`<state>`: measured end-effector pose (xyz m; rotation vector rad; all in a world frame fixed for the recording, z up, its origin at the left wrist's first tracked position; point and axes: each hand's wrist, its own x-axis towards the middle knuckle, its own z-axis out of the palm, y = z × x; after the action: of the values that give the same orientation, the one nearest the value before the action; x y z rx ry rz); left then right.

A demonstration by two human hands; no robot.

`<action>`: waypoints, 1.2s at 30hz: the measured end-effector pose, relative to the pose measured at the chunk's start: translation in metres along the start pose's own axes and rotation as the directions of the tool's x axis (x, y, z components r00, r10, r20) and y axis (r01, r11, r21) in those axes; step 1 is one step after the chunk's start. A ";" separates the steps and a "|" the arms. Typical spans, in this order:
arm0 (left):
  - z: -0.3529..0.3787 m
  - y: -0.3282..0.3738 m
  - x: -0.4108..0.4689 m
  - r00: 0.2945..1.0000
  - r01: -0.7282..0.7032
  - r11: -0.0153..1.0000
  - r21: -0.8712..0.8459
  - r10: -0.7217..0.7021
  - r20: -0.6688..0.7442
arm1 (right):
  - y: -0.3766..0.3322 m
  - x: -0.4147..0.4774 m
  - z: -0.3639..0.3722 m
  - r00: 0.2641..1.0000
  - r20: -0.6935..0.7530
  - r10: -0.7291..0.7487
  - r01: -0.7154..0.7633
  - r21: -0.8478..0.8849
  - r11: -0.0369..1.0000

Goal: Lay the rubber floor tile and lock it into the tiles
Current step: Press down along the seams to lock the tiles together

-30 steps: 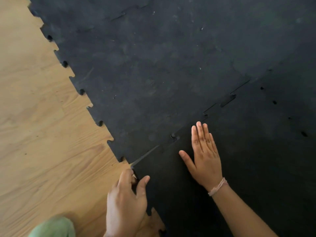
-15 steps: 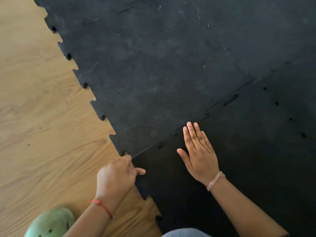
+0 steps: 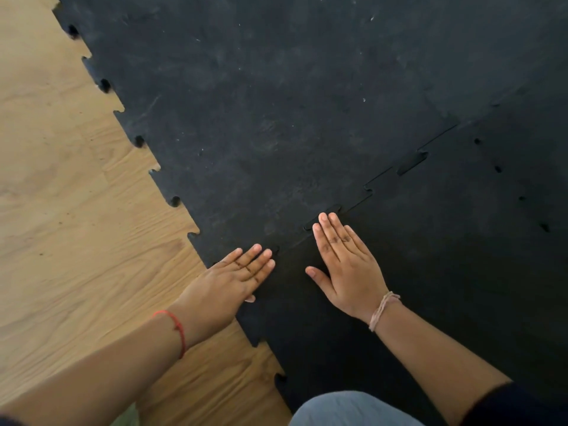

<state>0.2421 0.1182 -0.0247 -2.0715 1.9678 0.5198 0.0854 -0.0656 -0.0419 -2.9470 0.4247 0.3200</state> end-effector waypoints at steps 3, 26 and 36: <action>0.000 0.007 -0.007 0.999 0.051 0.999 0.015 -0.051 0.005 | -0.003 -0.002 -0.002 0.999 0.042 -0.007 0.006 0.030 1.000; -0.031 0.060 0.074 0.984 0.133 0.983 -0.131 -0.146 -0.099 | 0.073 0.001 -0.003 0.956 -0.019 0.292 -0.289 0.101 0.952; -0.044 0.067 0.166 0.955 -0.009 0.991 -0.131 -0.030 -0.296 | 0.113 0.008 0.000 0.870 -0.185 0.457 -0.433 0.157 0.888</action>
<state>0.1849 -0.0549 -0.0482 -2.3591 2.1336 0.3595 0.0596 -0.1752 -0.0564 -2.7509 1.1227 0.0155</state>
